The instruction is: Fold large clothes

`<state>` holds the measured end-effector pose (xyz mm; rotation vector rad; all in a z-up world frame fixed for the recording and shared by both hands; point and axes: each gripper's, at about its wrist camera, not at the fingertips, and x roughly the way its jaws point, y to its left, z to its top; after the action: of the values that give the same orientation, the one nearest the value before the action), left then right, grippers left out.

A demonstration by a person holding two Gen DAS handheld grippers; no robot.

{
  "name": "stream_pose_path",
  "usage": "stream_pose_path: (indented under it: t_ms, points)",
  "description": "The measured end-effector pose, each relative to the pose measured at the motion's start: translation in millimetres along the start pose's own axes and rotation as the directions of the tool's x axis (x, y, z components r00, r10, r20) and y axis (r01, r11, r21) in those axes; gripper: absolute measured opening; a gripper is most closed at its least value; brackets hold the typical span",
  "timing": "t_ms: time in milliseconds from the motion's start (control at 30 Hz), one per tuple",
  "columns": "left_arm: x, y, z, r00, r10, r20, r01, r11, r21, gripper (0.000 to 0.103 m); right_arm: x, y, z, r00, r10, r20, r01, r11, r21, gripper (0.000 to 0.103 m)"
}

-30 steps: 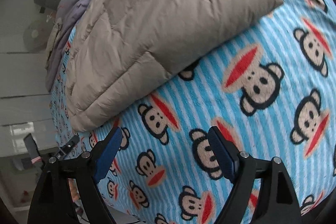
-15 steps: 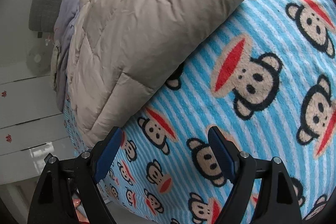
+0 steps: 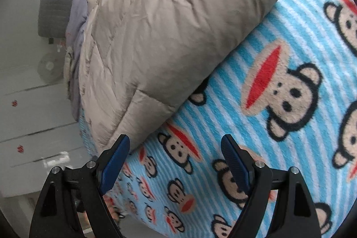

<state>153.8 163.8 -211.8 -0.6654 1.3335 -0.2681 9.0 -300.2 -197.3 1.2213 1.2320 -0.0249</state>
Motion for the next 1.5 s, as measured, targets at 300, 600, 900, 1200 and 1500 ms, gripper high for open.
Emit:
stream_pose_path:
  t_ms: [300, 600, 900, 1200, 1500]
  points:
    - [37.1, 27.5, -0.4, 0.992, -0.129, 0.003, 0.128, 0.987, -0.098, 0.101, 25.6, -11.8, 16.5, 0.987, 0.156, 0.028, -0.157, 0.985, 0.066, 0.086]
    - [54.7, 9.8, 25.3, 0.976, -0.195, 0.094, 0.203, 0.976, -0.076, 0.101, 64.2, 3.9, 38.4, 0.941, 0.334, 0.057, -0.337, 0.941, 0.040, 0.086]
    - [50.5, 0.3, 39.4, 0.978, -0.148, 0.144, 0.159, 0.985, -0.065, 0.027, 73.8, 16.7, 44.4, 0.954, 0.284, 0.095, -0.294, 0.949, 0.113, 0.059]
    - [-18.0, -32.9, 15.8, 0.975, -0.157, 0.160, 0.137, 0.983, 0.126, 0.022, 38.7, 47.9, 21.7, 0.956, 0.280, 0.083, -0.281, 0.960, -0.004, 0.027]
    - [-63.2, 8.0, -61.4, 0.991, -0.133, 0.034, 0.128, 0.986, 0.110, 0.022, 10.0, 16.0, -57.1, 0.966, 0.257, -0.006, -0.257, 0.966, 0.014, 0.027]
